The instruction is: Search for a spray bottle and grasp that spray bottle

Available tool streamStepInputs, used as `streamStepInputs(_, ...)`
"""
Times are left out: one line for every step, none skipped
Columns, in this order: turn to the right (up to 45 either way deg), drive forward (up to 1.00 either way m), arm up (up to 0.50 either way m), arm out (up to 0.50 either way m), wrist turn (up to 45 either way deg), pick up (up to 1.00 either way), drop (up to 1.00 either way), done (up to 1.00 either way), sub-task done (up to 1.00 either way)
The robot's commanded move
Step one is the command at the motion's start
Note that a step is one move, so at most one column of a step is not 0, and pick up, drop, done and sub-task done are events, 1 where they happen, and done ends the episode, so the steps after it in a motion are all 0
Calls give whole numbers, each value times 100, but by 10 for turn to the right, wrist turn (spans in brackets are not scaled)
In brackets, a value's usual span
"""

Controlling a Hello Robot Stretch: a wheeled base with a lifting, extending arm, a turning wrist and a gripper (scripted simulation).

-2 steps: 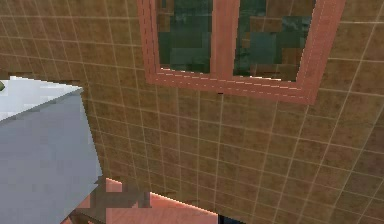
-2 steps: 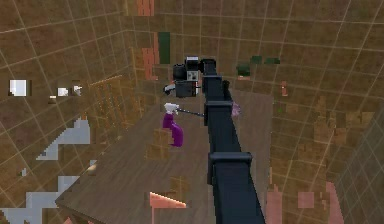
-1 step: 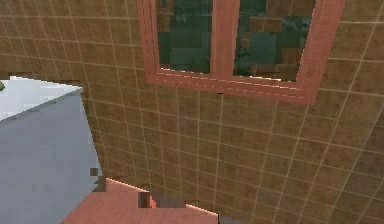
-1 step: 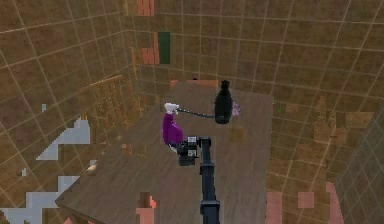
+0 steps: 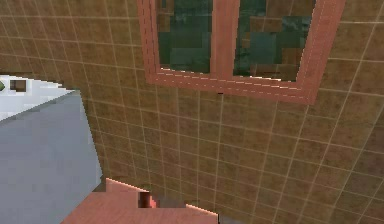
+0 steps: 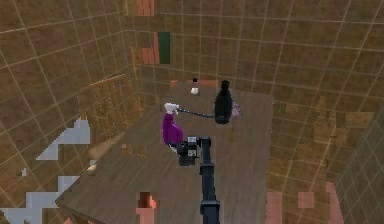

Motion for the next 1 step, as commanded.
streamStepInputs(0,0,10,0,0,0,0,0,0)
